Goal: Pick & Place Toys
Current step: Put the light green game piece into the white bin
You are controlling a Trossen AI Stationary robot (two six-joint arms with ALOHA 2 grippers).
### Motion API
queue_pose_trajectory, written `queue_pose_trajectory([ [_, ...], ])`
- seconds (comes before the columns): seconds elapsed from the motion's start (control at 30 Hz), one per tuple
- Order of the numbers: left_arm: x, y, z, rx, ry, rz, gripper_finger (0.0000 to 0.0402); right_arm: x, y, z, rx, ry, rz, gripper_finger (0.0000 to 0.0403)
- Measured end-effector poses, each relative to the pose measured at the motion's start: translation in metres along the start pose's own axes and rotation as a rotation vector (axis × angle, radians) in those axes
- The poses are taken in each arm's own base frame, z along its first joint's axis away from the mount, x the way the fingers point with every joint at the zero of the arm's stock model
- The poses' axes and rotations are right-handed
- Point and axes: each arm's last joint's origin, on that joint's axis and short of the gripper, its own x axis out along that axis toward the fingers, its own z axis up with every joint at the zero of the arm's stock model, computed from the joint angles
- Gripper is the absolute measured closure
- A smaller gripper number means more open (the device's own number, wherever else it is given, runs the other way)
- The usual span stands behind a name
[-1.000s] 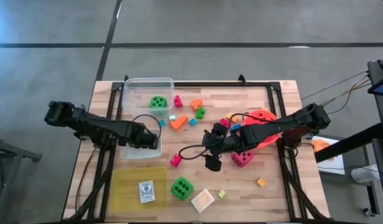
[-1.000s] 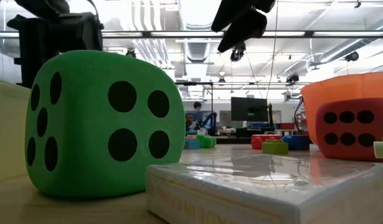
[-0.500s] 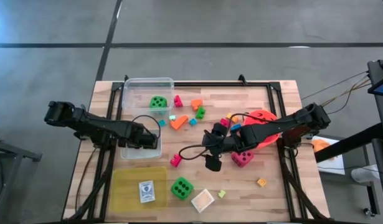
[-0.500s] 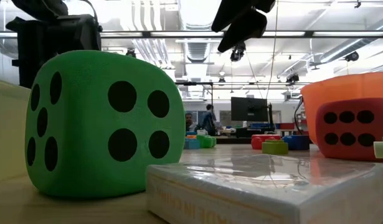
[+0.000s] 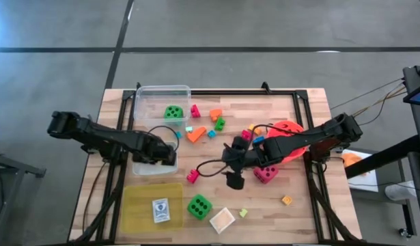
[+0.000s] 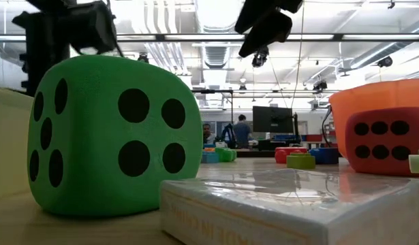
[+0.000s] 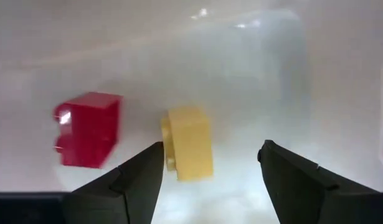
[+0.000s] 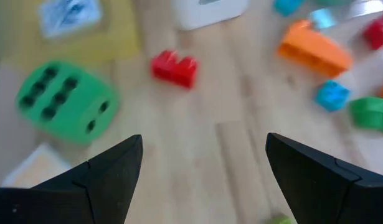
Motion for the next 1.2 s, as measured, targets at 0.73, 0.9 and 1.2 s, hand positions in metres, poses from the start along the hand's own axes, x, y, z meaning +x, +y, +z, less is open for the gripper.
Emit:
queue_pose_trajectory([
  [0.73,-0.065,-0.013,0.002,0.135,-0.006,-0.298,0.0153,0.031,0.053,-0.107,-0.374,0.282,0.503,0.0067],
  [0.9,-0.064,-0.014,0.002,0.135,-0.006,-0.295,0.0153,0.029,0.053,-0.112,-0.397,0.258,0.39,0.0067],
  [1.2,-0.066,-0.019,0.001,0.133,0.017,-0.354,0.0153,0.022,0.07,-0.107,-0.558,0.191,0.442,0.0067],
])
